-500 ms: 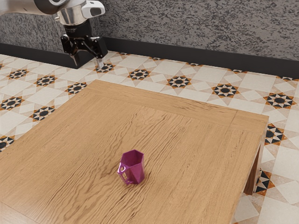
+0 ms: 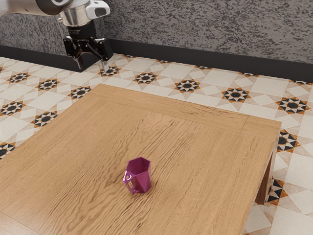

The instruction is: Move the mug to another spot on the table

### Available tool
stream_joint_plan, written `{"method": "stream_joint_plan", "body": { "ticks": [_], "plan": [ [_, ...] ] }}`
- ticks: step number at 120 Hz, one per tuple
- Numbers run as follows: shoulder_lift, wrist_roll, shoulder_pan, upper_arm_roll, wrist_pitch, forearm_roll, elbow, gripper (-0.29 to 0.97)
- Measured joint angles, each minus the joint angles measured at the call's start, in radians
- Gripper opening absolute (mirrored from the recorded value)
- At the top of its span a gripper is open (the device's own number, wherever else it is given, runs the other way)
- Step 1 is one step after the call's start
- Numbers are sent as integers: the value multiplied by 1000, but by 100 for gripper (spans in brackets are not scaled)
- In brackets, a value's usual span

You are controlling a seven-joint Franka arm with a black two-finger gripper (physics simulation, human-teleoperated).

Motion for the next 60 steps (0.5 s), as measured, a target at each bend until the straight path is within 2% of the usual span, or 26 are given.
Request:
{"method": "stream_joint_plan", "body": {
  "ticks": [16,28,60],
  "plan": [
    [-20,-3,4,-5,-9,-1,-6,68],
    [-46,7,19,-42,-27,3,-47,68],
    [-97,61,-32,-98,154,6,-401,68]
  ]
}}
